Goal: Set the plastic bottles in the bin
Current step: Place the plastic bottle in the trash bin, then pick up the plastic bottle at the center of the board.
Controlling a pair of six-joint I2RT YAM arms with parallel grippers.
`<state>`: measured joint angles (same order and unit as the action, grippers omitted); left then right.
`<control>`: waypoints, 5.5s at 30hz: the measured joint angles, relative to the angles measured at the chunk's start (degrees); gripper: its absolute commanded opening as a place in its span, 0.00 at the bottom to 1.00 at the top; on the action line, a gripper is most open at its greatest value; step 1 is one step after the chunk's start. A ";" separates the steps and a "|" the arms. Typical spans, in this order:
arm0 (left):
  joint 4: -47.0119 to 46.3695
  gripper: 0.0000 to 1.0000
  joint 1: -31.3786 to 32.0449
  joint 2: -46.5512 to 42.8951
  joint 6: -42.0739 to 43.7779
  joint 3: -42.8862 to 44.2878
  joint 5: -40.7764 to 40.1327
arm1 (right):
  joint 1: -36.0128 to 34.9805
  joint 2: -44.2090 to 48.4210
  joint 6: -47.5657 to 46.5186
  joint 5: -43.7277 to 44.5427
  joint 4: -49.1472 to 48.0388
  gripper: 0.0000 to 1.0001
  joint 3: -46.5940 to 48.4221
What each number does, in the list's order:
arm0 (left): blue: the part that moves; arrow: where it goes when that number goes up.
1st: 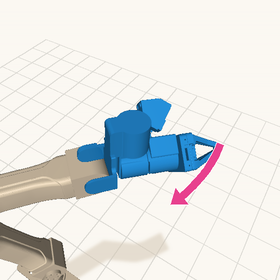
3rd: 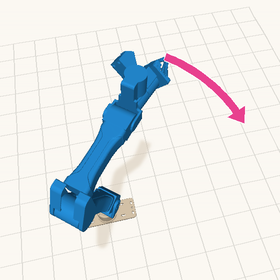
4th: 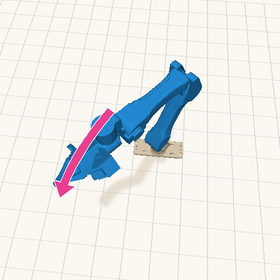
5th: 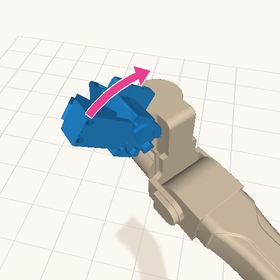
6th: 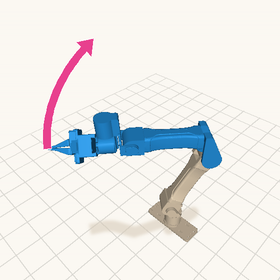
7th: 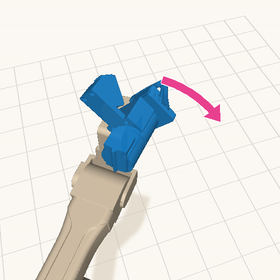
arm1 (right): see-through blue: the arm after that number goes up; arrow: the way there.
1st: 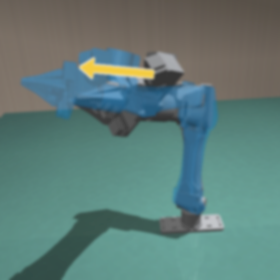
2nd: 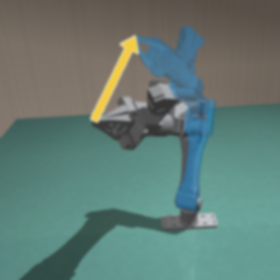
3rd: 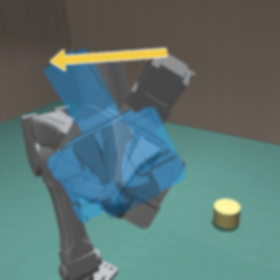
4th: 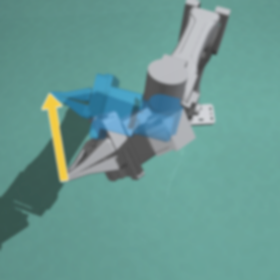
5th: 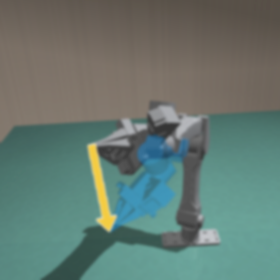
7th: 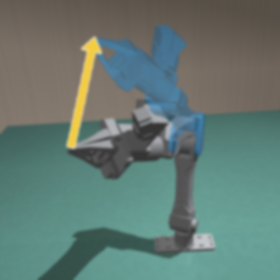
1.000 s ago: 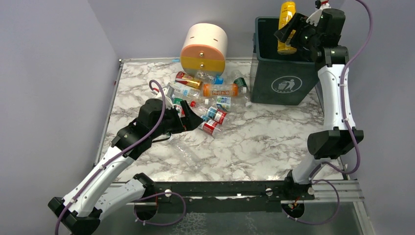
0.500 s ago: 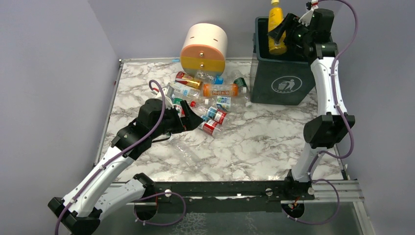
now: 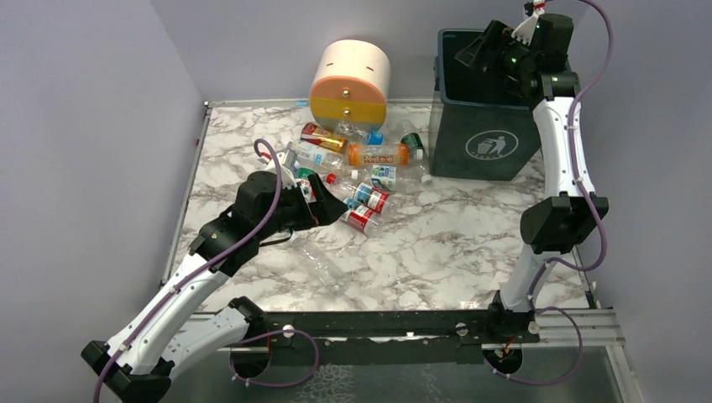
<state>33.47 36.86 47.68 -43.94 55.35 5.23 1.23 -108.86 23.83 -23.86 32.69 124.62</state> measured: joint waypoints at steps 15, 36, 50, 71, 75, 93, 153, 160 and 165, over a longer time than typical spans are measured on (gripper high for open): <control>-0.52 0.99 0.00 0.39 -1.09 -1.92 0.13 | -7.15 19.61 -4.42 -1.53 -0.35 0.93 -13.84; -2.16 0.99 0.00 -1.11 -2.19 -3.58 0.37 | -29.92 27.12 -8.04 -1.55 -5.16 1.00 -37.57; -2.51 0.99 0.00 -1.29 -2.12 -3.69 0.57 | -36.61 17.31 -8.04 0.83 -10.75 0.99 -41.38; -2.56 0.99 0.00 -2.86 -2.12 -3.98 0.59 | -38.91 2.69 -7.76 3.39 -12.17 0.90 -39.21; -2.56 0.99 0.00 -3.19 -2.14 -4.33 0.59 | -40.06 1.38 -7.78 3.63 -12.22 0.88 -38.62; -2.54 0.99 0.00 -5.29 -2.16 -4.96 0.59 | -43.60 -5.57 -8.48 9.49 -11.65 0.82 -36.37; -2.54 0.99 0.00 -6.91 -2.38 -5.66 0.59 | -49.18 -2.91 -11.91 23.19 -5.92 0.56 -34.69; -2.54 0.99 0.00 -6.88 -2.38 -5.66 0.61 | -49.18 0.52 -11.93 23.93 -3.78 0.56 -31.95; -2.54 0.99 0.00 -6.82 -2.38 -5.66 0.76 | -49.18 1.33 -12.66 25.24 -0.96 0.56 -26.58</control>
<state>30.94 36.86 40.86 -46.33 49.69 6.00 -47.94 -107.53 11.18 1.39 31.73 98.04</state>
